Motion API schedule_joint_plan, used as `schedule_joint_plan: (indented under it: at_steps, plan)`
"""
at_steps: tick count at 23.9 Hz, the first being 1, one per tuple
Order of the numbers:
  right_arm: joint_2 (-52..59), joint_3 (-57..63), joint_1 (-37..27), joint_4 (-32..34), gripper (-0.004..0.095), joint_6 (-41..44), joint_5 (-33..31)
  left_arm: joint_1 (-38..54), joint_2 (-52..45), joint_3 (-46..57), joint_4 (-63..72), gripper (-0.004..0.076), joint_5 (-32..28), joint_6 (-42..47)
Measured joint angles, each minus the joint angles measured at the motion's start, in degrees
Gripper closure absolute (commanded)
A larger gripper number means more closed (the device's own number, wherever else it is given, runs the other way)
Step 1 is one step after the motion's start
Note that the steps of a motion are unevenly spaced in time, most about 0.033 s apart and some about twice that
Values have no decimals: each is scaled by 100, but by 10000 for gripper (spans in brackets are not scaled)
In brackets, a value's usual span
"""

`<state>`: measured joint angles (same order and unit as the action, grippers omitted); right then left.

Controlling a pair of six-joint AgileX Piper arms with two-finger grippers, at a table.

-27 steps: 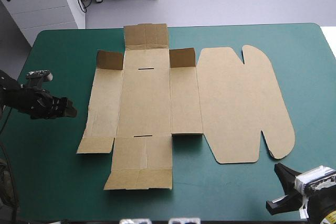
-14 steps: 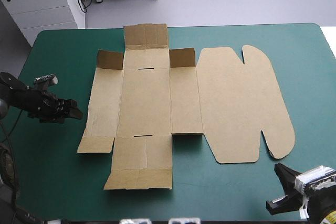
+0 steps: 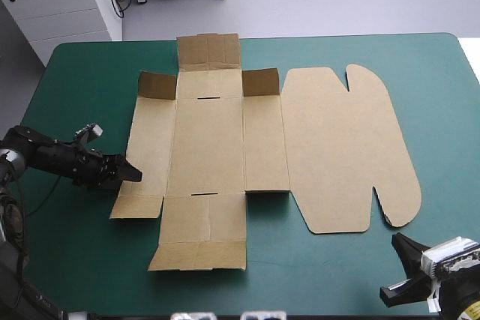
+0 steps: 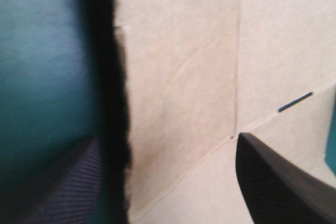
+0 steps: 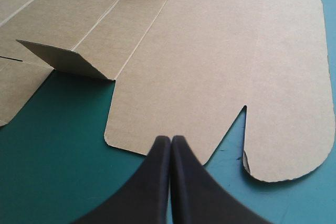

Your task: Fold the box

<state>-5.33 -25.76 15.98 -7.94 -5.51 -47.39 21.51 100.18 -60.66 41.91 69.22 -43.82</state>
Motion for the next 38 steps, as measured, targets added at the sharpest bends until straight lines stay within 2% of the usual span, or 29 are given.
schedule_joint_plan:
  at_steps: [4, 14, 23, 25, 29, 31, 38]
  plan:
    - [0, 0, 0, 0, 927, 0, 0, 0, 150, 155, 664, 208, 74, -290]
    - [0, 2, 0, -5, 927, 5, 0, -233, 230, 187, 1034, 223, 47, -433]
    - [0, 7, 0, -5, 927, 5, 0, -514, 280, 212, 1077, 407, -98, -484]
    - [0, 9, 0, -5, 927, 5, 0, -537, 287, 217, 1066, 487, -115, -484]
    - [0, 9, 0, -5, 927, 5, 0, -537, 296, 221, 1046, 708, -133, -484]
    - [0, 9, 0, -5, 927, 11, 0, -537, 296, 221, 1067, 731, -133, -520]
    - [0, 9, 0, -5, 927, 17, 0, -537, 296, 221, 1235, 731, -131, -1121]
